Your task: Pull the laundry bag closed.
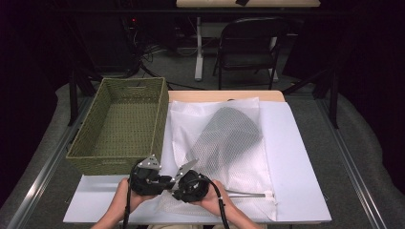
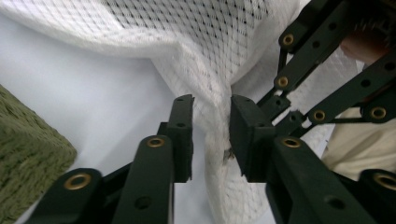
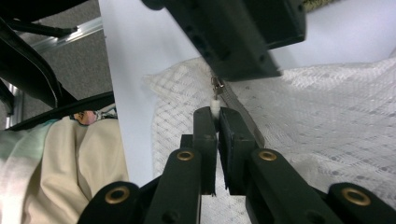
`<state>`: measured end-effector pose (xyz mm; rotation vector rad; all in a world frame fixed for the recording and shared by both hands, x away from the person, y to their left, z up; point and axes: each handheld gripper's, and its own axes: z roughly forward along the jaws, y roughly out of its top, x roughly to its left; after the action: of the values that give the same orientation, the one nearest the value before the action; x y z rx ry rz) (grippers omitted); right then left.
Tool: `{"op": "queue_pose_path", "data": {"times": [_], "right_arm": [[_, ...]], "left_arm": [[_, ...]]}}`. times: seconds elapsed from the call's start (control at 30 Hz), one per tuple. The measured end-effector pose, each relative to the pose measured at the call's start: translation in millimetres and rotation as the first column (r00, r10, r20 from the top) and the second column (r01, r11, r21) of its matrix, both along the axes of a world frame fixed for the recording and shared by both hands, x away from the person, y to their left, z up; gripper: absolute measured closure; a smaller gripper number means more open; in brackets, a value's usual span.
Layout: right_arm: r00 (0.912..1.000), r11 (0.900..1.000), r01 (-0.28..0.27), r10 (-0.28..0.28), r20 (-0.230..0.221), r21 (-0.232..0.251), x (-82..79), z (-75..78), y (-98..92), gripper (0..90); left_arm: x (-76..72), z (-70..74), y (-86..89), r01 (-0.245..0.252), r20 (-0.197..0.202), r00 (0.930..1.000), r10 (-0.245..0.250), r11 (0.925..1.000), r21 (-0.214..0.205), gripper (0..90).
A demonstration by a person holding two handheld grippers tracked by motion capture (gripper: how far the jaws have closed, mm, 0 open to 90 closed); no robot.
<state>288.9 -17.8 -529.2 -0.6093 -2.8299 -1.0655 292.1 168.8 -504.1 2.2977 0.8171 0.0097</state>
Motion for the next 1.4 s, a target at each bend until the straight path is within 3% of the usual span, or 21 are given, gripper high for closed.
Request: {"op": "queue_pose_path", "data": {"times": [0.07,0.13,0.2,0.27,0.37,0.57,0.77,1.4], "right_arm": [[1.0000,1.0000,0.004,-0.004,0.000,-0.006,-0.5,0.3,-0.2,86.0],[1.0000,1.0000,0.002,-0.002,0.002,-0.007,0.0,0.3,-0.7,86.0],[1.0000,1.0000,0.001,-0.001,0.006,-0.008,0.1,0.3,-0.7,86.0],[0.9999,0.9999,0.002,-0.002,0.011,-0.010,0.7,0.4,-0.8,85.9],[1.0000,0.9999,0.007,-0.007,-0.005,-0.008,0.9,-1.0,-1.0,85.2],[0.9998,0.9995,0.008,-0.008,-0.017,0.032,1.1,-0.7,0.3,81.4],[0.9999,0.9991,0.007,-0.006,-0.013,0.041,1.7,-1.1,-0.1,83.9],[0.9972,0.9991,0.038,-0.039,-0.064,-0.015,9.2,-6.9,-7.7,86.1]], "left_arm": [[2.1,-3.2,-0.1,0.017,-0.051,0.9986,-0.017,0.9999,0.003,66.7],[2.5,-5.6,-0.4,0.010,-0.065,0.9979,-0.009,0.9999,0.008,65.8],[2.6,-6.7,-0.1,0.012,-0.076,0.9970,-0.013,0.9999,-0.012,74.3],[1.4,-6.9,-0.7,0.019,-0.069,0.9974,-0.020,0.9997,-0.017,81.7],[0.6,-6.6,-1.2,0.018,-0.063,0.9978,-0.019,0.9996,-0.024,85.1],[-0.9,-4.6,-2.5,0.031,-0.064,0.9973,-0.034,0.9983,-0.050,86.4],[-1.9,-3.2,-3.3,0.047,-0.049,0.9976,-0.049,0.9980,-0.042,86.5],[-3.7,-0.9,-4.3,0.068,-0.017,0.9976,-0.068,0.9976,-0.017,87.0]]}}
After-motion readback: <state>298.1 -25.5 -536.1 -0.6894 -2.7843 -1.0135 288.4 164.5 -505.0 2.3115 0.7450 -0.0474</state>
